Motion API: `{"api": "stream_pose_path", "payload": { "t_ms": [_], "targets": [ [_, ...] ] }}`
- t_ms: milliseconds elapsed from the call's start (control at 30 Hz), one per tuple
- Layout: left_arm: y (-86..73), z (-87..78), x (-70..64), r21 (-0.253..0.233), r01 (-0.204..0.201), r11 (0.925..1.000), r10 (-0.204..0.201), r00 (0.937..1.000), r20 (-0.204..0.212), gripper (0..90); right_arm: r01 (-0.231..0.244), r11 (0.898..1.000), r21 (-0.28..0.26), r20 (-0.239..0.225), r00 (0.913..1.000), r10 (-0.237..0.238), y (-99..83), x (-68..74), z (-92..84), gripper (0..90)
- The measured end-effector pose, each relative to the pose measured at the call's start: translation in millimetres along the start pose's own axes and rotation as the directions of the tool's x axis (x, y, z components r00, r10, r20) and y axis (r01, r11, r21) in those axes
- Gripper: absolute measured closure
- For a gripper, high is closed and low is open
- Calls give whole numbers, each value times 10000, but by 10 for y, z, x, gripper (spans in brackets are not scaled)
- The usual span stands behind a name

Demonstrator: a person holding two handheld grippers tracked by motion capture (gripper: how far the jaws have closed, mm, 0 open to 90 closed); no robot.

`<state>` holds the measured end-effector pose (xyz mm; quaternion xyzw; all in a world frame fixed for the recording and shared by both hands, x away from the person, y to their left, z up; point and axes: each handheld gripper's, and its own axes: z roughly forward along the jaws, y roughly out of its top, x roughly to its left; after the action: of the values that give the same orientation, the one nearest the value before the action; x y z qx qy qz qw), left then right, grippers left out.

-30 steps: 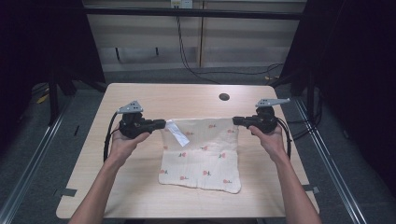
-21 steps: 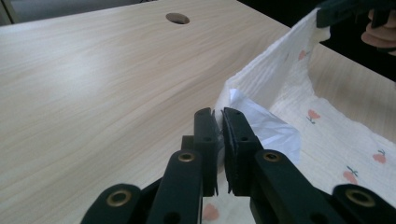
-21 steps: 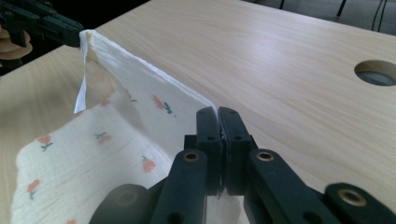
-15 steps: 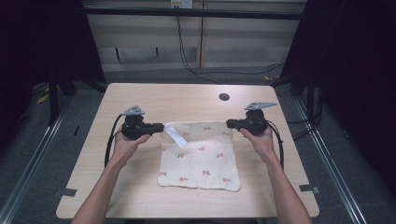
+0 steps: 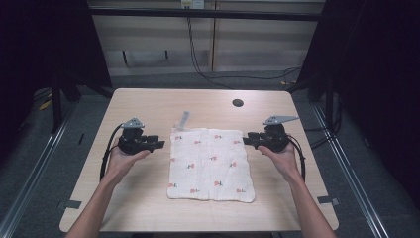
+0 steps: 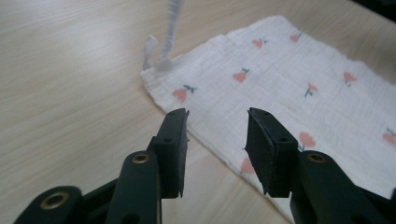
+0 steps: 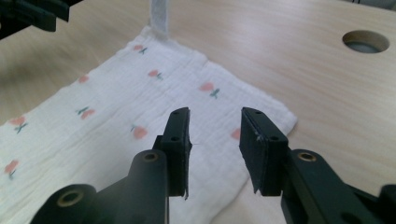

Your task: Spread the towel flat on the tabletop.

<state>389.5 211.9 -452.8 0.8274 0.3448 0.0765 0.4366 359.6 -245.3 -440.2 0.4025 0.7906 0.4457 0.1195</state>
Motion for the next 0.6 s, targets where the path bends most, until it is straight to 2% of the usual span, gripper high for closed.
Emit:
{"api": "stream_pose_path", "payload": {
  "t_ms": [100,133,200,233,267,367,400,467,500,567,600],
  "targets": [
    [-41,-6,-90,740,-698,9948,703,9975,-47,567,96,9992,397,-120,9999,-91,-82,76,-28,572],
    [-60,-1,-124,837,-710,9940,711,9975,12,557,72,9987,514,-192,9998,-62,-117,102,-31,563],
    [-105,-9,-180,824,-615,9947,596,9979,251,550,278,9979,589,-390,9989,-255,-186,158,-23,562],
    [-135,-3,-199,699,-376,9968,342,9982,496,545,332,9971,680,-528,9982,-297,-217,189,-15,561],
    [-180,11,-231,653,-222,9976,177,9975,690,542,442,9958,808,-658,9971,-389,-247,225,-3,561],
    [-278,53,-324,581,-108,9983,40,9933,1155,543,749,9899,1204,-914,9937,-640,-338,350,34,566],
    [-291,81,-365,773,-262,9967,174,9935,1126,543,857,9874,1328,-950,9928,-733,-373,389,48,569],
    [-301,106,-404,772,-409,9962,315,9923,1196,556,930,9852,1440,-1007,9918,-789,-410,422,69,572],
    [-318,182,-491,1094,-955,9894,805,9878,1336,601,1121,9780,1762,-999,9904,-955,-492,473,127,582],
    [-343,254,-564,1323,-1341,9821,1104,9788,1725,704,1117,9742,1960,-966,9909,-941,-543,486,172,584],
    [-352,292,-598,1418,-1463,9790,1202,9768,1774,704,1239,9706,2065,-888,9902,-1075,-560,487,196,587]
  ]
}}
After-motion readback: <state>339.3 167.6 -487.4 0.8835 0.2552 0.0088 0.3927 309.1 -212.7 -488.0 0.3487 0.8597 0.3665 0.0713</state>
